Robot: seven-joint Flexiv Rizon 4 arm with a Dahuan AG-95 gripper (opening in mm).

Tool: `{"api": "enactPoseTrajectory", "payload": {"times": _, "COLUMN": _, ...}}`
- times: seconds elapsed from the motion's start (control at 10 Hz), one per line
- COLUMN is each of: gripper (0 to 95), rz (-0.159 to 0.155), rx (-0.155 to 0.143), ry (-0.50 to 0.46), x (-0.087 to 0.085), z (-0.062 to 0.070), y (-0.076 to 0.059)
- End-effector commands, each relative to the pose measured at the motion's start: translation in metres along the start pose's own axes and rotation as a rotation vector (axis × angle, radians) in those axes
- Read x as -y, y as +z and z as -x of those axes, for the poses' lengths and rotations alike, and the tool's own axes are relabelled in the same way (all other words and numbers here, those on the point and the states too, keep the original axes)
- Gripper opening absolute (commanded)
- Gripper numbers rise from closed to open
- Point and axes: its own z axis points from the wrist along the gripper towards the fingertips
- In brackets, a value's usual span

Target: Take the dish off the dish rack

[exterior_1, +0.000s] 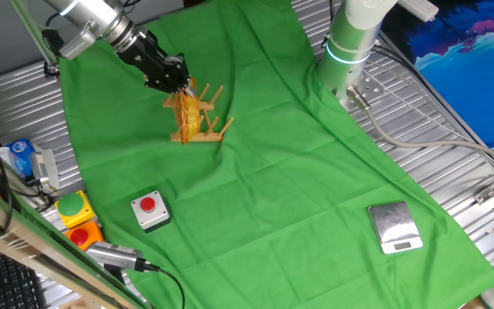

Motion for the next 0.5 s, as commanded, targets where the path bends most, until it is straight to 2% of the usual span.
{"api": "enactPoseTrajectory", "payload": {"times": 0.1, "gripper": 0.0, "rz": 0.008, "rx": 0.005, "ry": 0.001, "x": -0.0007, "z": 0.0003, "y": -0.0005}}
{"api": "enactPoseTrajectory", "payload": {"times": 0.5, "gripper": 0.0, "rz": 0.013, "rx": 0.007, "ry": 0.007, "x": -0.0015, "z": 0.0008, "y": -0.0013}}
